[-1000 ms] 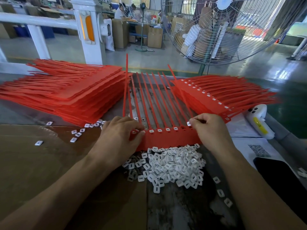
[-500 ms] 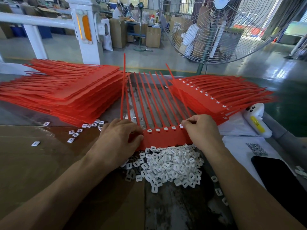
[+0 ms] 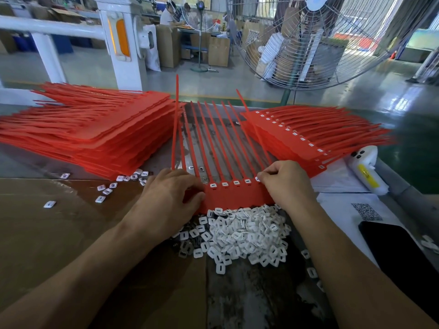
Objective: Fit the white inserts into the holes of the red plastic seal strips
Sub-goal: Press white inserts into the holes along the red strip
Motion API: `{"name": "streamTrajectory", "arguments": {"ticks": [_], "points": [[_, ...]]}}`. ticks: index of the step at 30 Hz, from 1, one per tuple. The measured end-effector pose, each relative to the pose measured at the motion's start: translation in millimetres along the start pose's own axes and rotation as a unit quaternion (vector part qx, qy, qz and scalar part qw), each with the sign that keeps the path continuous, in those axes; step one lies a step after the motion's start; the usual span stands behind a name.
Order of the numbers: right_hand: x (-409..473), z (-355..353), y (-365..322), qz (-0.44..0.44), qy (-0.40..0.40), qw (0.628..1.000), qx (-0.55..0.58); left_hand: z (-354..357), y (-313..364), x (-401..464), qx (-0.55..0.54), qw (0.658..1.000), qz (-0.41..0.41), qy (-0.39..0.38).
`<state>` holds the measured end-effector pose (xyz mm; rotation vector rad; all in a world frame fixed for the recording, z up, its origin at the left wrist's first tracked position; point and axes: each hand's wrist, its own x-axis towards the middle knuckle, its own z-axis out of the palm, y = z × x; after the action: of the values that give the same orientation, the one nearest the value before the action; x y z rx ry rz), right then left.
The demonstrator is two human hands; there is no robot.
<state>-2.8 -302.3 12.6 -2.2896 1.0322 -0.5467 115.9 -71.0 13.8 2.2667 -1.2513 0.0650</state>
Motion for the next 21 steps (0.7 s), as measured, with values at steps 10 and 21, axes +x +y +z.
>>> {"name": "streamTrajectory", "arguments": {"ticks": [10,21], "points": [[-12,-2,-8,-0.047,0.019,0.997,-0.063,1,0,-1,0.005,1.000,0.002,-0.005],[-18,-23,-9,-0.126,-0.065,0.975,-0.172,1,-2,0,0.010,1.000,0.003,-0.010]]}}
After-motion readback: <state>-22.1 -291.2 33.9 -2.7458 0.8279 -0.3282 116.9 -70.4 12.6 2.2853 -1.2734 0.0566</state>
